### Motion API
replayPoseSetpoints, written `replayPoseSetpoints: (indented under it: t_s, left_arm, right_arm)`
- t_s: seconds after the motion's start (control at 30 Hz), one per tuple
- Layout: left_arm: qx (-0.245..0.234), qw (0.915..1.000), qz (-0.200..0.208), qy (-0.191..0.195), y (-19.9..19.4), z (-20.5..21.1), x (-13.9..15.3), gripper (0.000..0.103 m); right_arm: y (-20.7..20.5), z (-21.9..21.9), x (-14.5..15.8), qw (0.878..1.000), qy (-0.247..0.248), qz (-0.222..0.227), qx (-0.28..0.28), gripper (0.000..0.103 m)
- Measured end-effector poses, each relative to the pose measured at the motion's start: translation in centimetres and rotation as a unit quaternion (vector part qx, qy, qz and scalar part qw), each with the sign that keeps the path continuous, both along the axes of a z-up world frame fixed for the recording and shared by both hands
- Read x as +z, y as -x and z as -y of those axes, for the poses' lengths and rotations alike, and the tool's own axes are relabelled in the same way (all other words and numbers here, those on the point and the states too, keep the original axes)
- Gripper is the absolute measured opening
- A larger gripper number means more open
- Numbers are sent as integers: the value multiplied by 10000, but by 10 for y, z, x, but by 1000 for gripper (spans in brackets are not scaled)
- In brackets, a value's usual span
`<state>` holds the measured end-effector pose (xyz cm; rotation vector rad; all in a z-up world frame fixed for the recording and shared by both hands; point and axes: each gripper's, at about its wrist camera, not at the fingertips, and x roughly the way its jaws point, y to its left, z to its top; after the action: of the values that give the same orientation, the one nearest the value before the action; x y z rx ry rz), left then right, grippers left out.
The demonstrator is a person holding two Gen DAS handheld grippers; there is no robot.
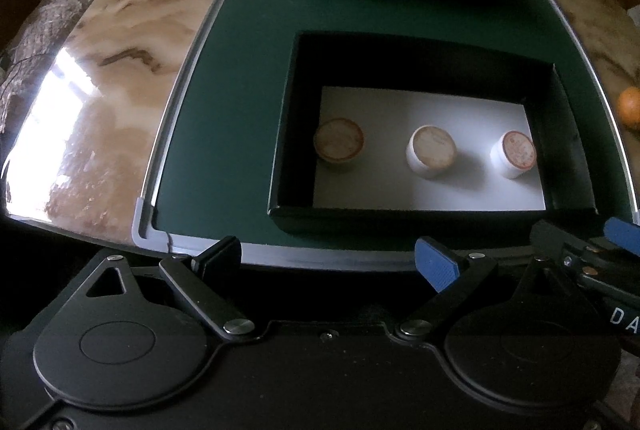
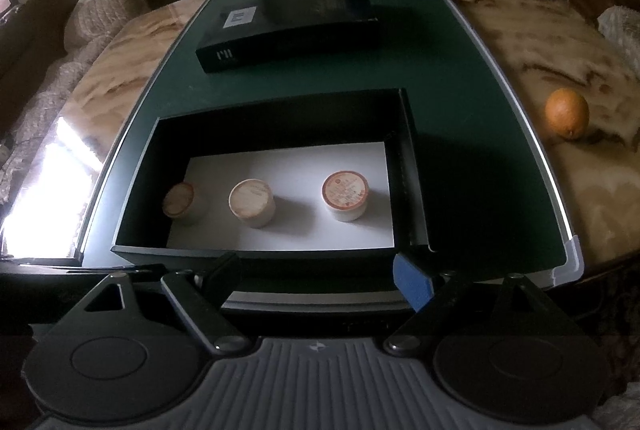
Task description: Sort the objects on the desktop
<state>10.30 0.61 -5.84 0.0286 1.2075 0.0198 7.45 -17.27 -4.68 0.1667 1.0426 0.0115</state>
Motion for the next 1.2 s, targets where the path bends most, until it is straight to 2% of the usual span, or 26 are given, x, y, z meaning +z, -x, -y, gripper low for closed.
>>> replayPoseSetpoints:
  t_s: [0.33, 0.53, 0.67, 0.8, 1.03, 1.2]
  left_arm:
    - [-15, 10000, -10, 57, -13, 4, -3, 95]
    - [-23, 9996, 120, 239, -30, 5, -2, 95]
    - [33, 9995, 285, 138, -52, 4, 2, 95]
    - [41, 9986, 506, -119, -89, 4, 5, 92]
    - [111, 9977, 646, -149, -170, 3, 4, 89]
    - [243, 9980, 588, -68, -221, -4, -4, 88]
  right_arm:
    - [-8, 10, -6, 9999, -119, 25, 36, 86]
    - [-14, 18, -8, 9987, -366, 301, 170, 91]
    - [-29, 28, 0, 9974, -306, 585, 276, 91]
    - [-59, 40, 12, 9945, -132, 945, 443, 91]
    - [-135, 58, 21, 9902, 137, 1167, 758, 89]
    - [-191, 69, 12, 9898, 133, 1148, 828, 88]
